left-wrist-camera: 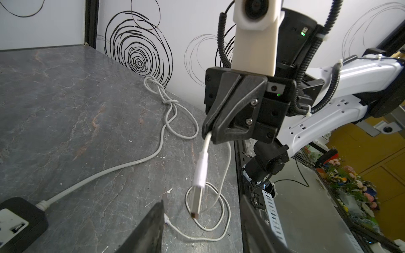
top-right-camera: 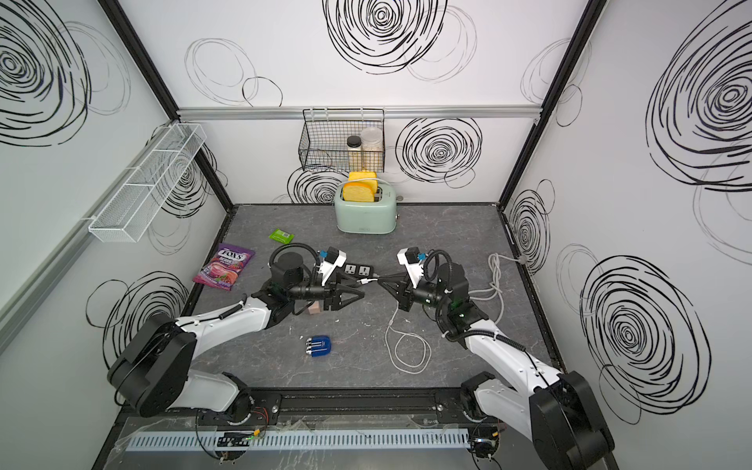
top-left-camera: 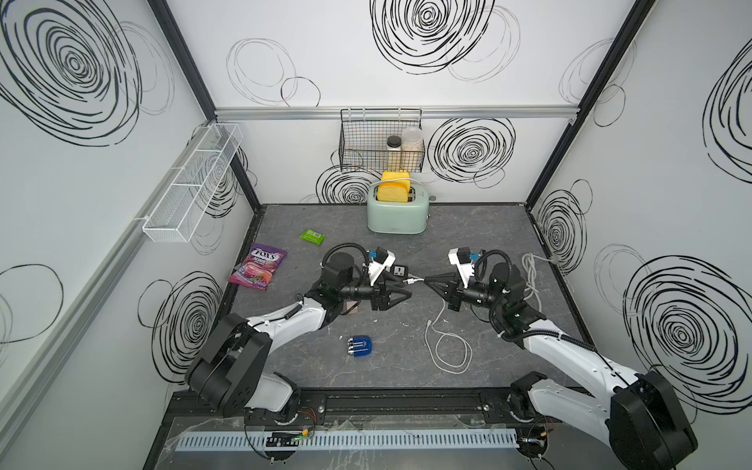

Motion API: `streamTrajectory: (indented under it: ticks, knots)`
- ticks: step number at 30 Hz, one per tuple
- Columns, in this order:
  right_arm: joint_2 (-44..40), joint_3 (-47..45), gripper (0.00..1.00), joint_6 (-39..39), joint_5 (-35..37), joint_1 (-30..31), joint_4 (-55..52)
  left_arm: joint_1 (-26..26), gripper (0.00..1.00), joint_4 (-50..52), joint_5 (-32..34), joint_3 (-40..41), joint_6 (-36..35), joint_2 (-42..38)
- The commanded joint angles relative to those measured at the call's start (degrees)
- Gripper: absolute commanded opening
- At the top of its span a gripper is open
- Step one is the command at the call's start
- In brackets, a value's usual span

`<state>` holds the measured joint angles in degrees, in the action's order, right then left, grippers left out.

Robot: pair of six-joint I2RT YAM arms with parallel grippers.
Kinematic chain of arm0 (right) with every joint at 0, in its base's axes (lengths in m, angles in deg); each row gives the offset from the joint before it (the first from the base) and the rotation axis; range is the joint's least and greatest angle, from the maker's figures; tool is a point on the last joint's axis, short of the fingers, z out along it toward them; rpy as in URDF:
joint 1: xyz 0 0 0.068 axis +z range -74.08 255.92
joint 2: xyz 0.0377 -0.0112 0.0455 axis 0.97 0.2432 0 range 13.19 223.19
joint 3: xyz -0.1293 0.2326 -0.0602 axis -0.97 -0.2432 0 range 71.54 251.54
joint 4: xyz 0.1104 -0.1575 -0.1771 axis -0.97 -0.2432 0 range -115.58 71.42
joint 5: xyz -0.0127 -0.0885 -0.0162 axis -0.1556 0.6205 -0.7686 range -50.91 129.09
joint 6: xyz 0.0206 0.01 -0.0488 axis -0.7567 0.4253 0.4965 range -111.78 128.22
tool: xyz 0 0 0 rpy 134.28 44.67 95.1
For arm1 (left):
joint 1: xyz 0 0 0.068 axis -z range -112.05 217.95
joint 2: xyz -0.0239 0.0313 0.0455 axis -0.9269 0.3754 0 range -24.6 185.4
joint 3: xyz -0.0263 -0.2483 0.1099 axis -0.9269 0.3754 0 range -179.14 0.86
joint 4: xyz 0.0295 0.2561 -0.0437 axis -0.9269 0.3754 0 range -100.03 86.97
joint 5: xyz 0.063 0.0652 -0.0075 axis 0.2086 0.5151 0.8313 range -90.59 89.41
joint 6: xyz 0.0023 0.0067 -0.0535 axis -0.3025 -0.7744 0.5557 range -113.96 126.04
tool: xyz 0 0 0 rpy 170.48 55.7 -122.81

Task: Charge the electric shaver
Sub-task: Pick up the charging cable from the center of the board.

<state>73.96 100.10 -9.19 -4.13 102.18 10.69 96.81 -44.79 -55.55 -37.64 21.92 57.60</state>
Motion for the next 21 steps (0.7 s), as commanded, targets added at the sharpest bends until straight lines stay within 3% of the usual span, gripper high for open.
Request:
streamTrajectory:
  ticks: [1, 8, 17, 21]
  knots:
    - [-1.0, -0.9, 0.0, -1.4, -1.5, 0.0, 3.0, -0.2, 0.55, -2.5, -1.5, -2.7, 0.1, 0.5]
    - [-1.7, -2.2, 0.0, -1.3, -1.8, 0.0, 3.2, -0.7, 0.61, -3.6, -1.7, -3.2, 0.1, 0.8]
    - [-0.8, -2.0, 0.0, -2.0, -3.2, 0.0, 5.1, -0.5, 0.37, -2.2, -2.8, -3.5, -0.8, 1.6]
    - [-0.3, -1.7, 0.0, -1.5, -4.1, 0.0, 4.4, -0.6, 0.33, -1.6, -2.5, -3.9, -1.0, 1.1]
